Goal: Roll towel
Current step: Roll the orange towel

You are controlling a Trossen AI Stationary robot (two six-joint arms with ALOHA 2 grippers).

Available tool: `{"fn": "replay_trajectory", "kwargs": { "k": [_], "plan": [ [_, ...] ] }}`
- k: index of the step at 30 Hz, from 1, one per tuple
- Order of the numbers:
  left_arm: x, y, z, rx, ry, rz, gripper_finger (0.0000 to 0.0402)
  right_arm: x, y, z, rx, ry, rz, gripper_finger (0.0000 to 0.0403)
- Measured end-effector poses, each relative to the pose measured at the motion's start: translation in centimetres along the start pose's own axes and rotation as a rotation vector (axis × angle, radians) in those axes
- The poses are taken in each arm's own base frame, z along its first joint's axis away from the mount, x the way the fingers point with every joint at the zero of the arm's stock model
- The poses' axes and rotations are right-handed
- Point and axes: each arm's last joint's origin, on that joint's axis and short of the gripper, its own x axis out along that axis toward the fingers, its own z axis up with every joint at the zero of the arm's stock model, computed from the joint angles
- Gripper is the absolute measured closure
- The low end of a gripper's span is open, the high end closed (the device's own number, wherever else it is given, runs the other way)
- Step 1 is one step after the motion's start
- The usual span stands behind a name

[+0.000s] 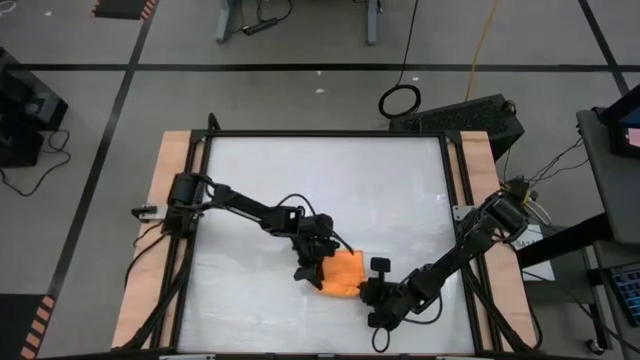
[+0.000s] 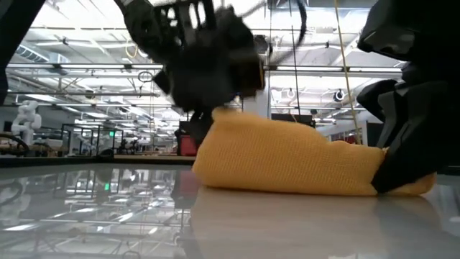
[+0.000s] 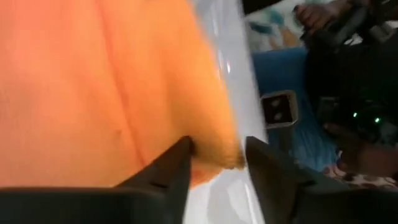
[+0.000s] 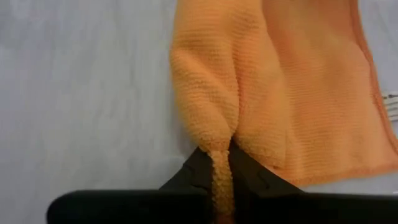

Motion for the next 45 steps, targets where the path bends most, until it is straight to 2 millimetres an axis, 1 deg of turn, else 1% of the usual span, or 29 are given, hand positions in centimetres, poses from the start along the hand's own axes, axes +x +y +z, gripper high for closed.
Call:
{"fn": "replay_trajectory", "kwargs": {
  "k": [3,5,8,11,14,17,19,21,23,25,28,32,36,41,45],
  "plan": [
    [-1.3,-1.5,0.7,0.054,-0.042,0.021,0.0204,-0.3,-0.4,0.4,0.021,0.023,0.031,0.0389],
    [-1.9,-2.2,0.8,0.089,-0.056,0.09,0.0181,-0.4,-0.6,0.8,0.038,0.041,0.064,0.0396],
    [-2.9,-3.5,0.5,0.182,-0.057,0.226,0.0167,-0.6,-1.0,1.3,0.061,0.061,0.106,0.0399],
    [-3.2,-5.6,0.2,0.315,-0.051,0.342,0.0165,-0.8,-1.5,1.9,0.089,0.069,0.125,0.0399],
    [-2.2,-7.6,-0.3,0.472,-0.05,0.431,0.0164,-1.0,-2.2,2.5,0.116,0.071,0.141,0.04],
    [-0.7,-9.4,-1.1,0.639,-0.036,0.503,0.0164,-1.4,-2.9,3.4,0.147,0.063,0.161,0.0401],
    [0.3,-10.2,-1.7,0.727,-0.013,0.554,0.0164,-1.9,-3.4,4.0,0.164,0.045,0.164,0.0401],
    [1.3,-10.6,-2.2,0.788,-0.011,0.614,0.0164,-2.3,-3.9,4.6,0.18,0.031,0.179,0.0401],
    [1.8,-10.7,-2.4,0.815,-0.004,0.667,0.0164,-2.6,-4.4,5.0,0.191,0.034,0.199,0.0402],
    [2.2,-10.5,-2.5,0.821,-0.012,0.675,0.0164,-2.5,-4.9,5.3,0.208,0.052,0.229,0.0402],
    [2.9,-9.4,-2.5,0.802,0.0,0.683,0.0164,-2.1,-5.5,5.6,0.244,0.085,0.257,0.0402],
    [3.9,-7.8,-2.8,0.762,0.033,0.677,0.0164,-1.6,-6.2,5.7,0.303,0.106,0.241,0.0402],
    [4.6,-7.0,-3.2,0.72,0.049,0.684,0.0164,-1.3,-6.8,6.0,0.35,0.128,0.257,0.0402],
    [4.7,-6.1,-3.2,0.635,0.027,0.734,0.0164,-0.6,-7.6,6.1,0.422,0.176,0.278,0.0393],
    [4.4,-5.2,-3.0,0.519,0.0,0.747,0.0167,-0.4,-8.0,6.2,0.462,0.177,0.264,0.0365]
  ]
}}
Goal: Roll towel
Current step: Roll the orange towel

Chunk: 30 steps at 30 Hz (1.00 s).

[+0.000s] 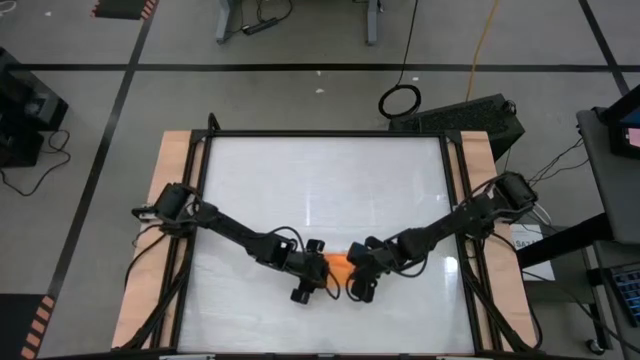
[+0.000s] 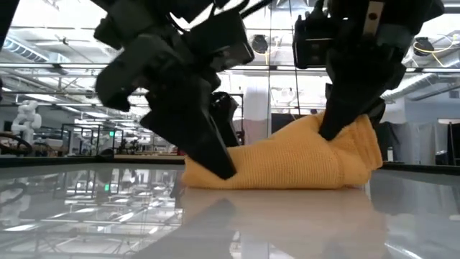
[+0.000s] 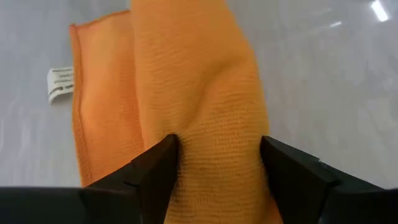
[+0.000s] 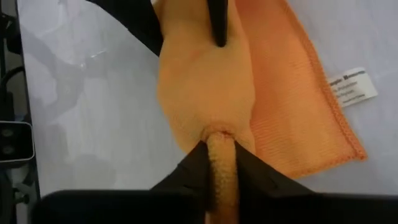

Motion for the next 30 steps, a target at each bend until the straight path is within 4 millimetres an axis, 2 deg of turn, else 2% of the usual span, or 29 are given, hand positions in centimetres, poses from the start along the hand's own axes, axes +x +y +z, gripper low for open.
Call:
{"fn": "replay_trajectory", "kwargs": {
  "k": [5,10,13,16,22,26,30],
  "plan": [
    [0.7,0.9,-0.3,-0.063,0.014,-0.052,0.0209,0.0,-0.1,0.1,-0.02,-0.003,-0.005,0.0286],
    [0.9,1.8,-0.3,-0.105,0.006,-0.117,0.0292,-0.8,0.1,-0.1,-0.077,0.005,-0.004,0.0193],
    [0.9,2.3,-0.3,-0.12,-0.001,-0.169,0.0345,-1.9,0.4,-0.4,-0.119,0.006,-0.008,0.0158],
    [0.9,2.9,-0.3,-0.136,-0.016,-0.29,0.0378,-3.3,0.8,-1.1,-0.183,-0.004,-0.046,0.0147],
    [0.8,4.2,-0.4,-0.171,-0.023,-0.415,0.0367,-5.1,2.9,-3.0,-0.406,-0.129,-0.083,0.0156],
    [0.7,5.1,-0.6,-0.203,-0.015,-0.44,0.0357,-5.0,4.5,-4.3,-0.575,-0.219,-0.095,0.0162],
    [0.6,5.9,-0.7,-0.239,-0.017,-0.468,0.0355,-3.9,5.1,-5.0,-0.662,-0.284,-0.168,0.0159]
  ]
}}
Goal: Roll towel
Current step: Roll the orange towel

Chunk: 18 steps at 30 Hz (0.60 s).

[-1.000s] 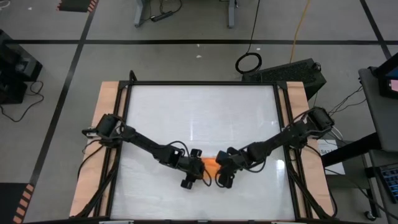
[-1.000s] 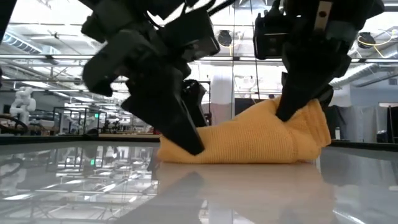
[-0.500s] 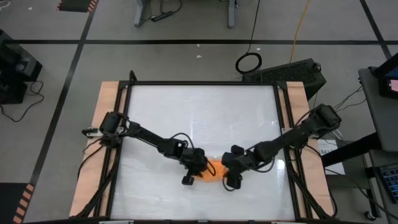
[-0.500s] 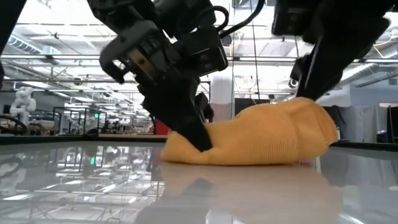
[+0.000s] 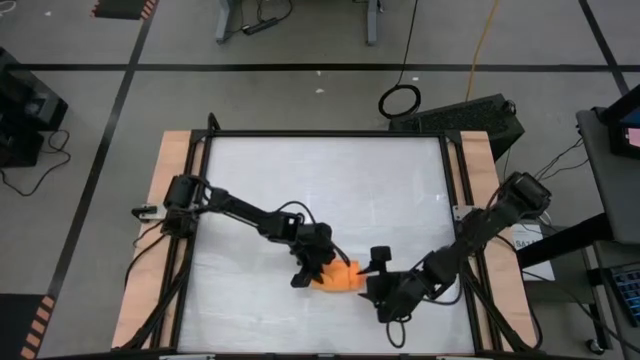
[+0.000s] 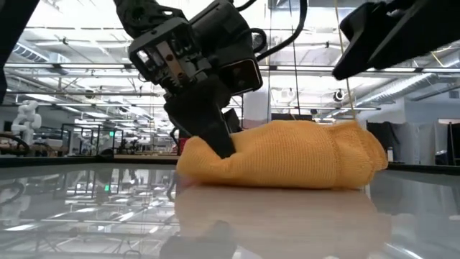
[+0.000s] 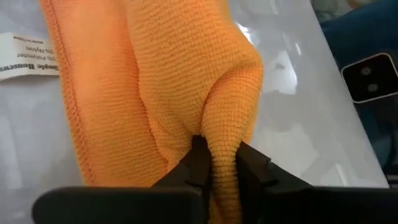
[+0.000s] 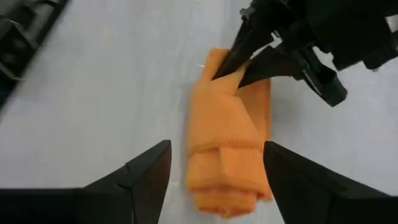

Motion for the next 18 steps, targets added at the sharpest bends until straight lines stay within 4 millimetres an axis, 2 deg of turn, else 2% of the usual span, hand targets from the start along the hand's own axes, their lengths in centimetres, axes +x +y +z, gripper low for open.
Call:
{"fn": "replay_trajectory", "kwargs": {
  "k": [6,10,15,18],
  "plan": [
    [-0.6,0.8,0.1,-0.034,-0.005,-0.047,0.0354,2.9,1.2,-1.3,-0.046,0.022,-0.022,0.0142],
    [-1.0,1.2,0.2,-0.049,-0.008,-0.092,0.0353,4.7,1.6,-2.8,-0.052,0.07,-0.091,0.0143],
    [-1.1,1.2,0.1,-0.053,-0.005,-0.119,0.0352,6.1,1.5,-3.8,-0.002,0.097,-0.147,0.016],
    [-1.1,1.2,0.1,-0.05,-0.002,-0.13,0.0352,6.8,1.1,-4.1,0.046,0.124,-0.147,0.0189]
  ]
}}
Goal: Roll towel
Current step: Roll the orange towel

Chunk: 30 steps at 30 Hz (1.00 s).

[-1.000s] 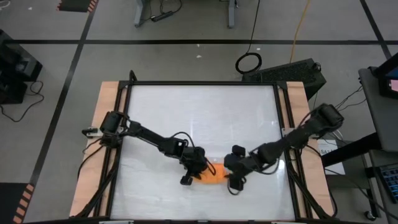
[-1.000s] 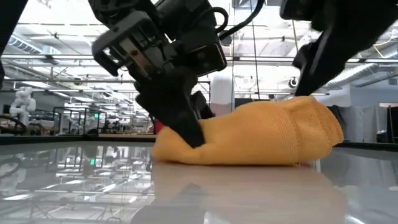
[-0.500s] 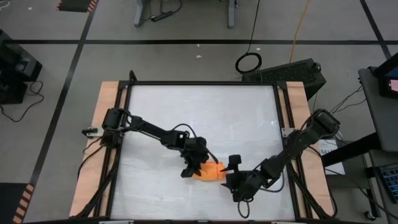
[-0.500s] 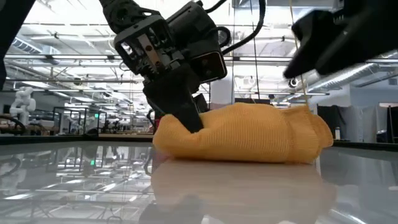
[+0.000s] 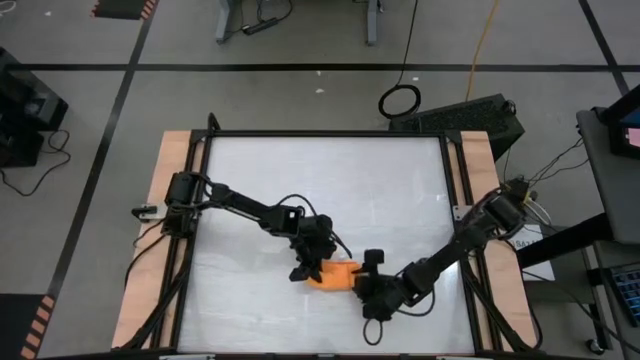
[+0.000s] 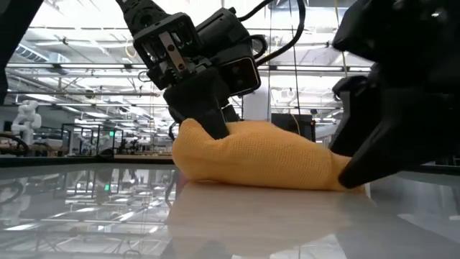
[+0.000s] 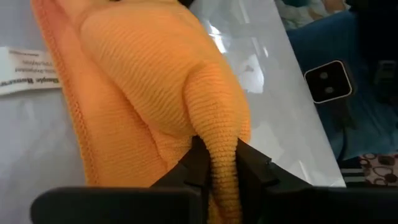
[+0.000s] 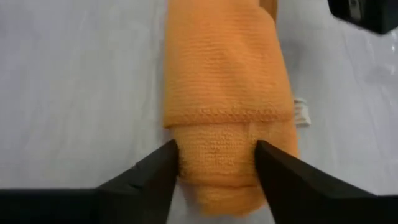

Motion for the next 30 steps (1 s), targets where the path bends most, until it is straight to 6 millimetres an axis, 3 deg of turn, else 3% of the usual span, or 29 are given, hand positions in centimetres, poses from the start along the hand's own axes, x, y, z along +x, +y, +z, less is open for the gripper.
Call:
{"fn": "replay_trajectory", "kwargs": {
  "k": [5,10,15,20,26,30],
  "plan": [
    [-0.5,0.5,0.1,-0.009,-0.01,0.009,0.0342,1.0,-0.9,0.3,0.088,0.062,0.065,0.0282],
    [-1.6,0.6,0.6,-0.007,-0.039,0.02,0.0269,1.4,-1.5,0.6,0.132,0.099,0.124,0.0386],
    [-3.4,-0.2,1.0,-0.025,-0.037,0.058,0.0178,1.5,-1.7,0.8,0.183,0.121,0.169,0.0378],
    [-4.6,-2.9,1.3,0.074,-0.014,0.149,0.0149,1.1,-2.1,1.0,0.227,0.138,0.199,0.039],
    [-2.2,-7.7,1.2,0.317,-0.009,0.249,0.0148,1.1,-3.4,1.8,0.298,0.17,0.254,0.0394],
    [0.3,-9.0,0.4,0.411,0.019,0.339,0.0148,1.2,-3.9,2.0,0.321,0.171,0.257,0.0391]
  ]
}}
